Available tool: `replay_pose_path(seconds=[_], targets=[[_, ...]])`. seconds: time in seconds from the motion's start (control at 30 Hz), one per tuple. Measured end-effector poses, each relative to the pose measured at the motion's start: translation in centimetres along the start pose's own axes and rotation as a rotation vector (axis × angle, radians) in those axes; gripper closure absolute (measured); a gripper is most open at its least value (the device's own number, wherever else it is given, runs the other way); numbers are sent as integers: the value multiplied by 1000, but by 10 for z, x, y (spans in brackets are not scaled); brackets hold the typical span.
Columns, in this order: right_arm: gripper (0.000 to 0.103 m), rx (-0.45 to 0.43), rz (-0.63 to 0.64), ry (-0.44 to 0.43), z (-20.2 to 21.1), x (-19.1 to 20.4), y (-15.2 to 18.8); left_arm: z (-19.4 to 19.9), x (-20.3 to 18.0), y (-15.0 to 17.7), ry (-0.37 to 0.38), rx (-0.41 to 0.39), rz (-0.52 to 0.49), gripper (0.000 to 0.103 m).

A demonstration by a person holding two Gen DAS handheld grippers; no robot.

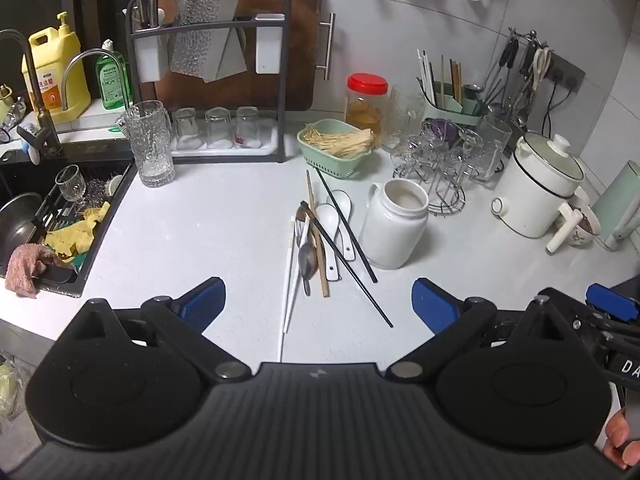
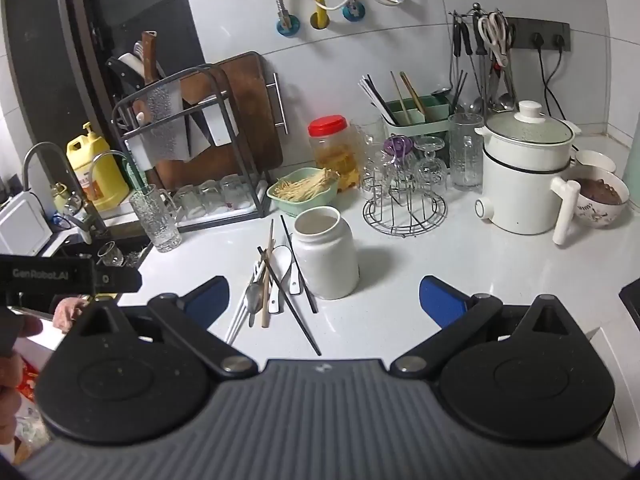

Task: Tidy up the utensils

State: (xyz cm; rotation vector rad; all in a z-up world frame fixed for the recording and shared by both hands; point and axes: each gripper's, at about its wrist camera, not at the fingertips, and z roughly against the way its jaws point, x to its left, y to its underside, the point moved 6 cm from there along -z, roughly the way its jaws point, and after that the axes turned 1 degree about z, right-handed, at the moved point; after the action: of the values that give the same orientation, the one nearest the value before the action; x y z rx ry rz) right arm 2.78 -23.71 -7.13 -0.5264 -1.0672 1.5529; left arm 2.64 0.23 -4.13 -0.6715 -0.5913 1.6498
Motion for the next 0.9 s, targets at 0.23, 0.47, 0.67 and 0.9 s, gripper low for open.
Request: replay_pose_path(seconds=[0.23,0.47,0.67,0.9], targets=[[0,-1,-11,12,3,-2,3,1,-10,6,45,18,-5,2],[0,-17,-26,25,8,-6,4,0,-13,6,52,15,-20,2],[0,-21,-31,18,11,-5,6,0,-11,8,39,30,-22,2],[0,-23,-31,-2,15,-2,10,5,-5,13,23,27,-11,2]])
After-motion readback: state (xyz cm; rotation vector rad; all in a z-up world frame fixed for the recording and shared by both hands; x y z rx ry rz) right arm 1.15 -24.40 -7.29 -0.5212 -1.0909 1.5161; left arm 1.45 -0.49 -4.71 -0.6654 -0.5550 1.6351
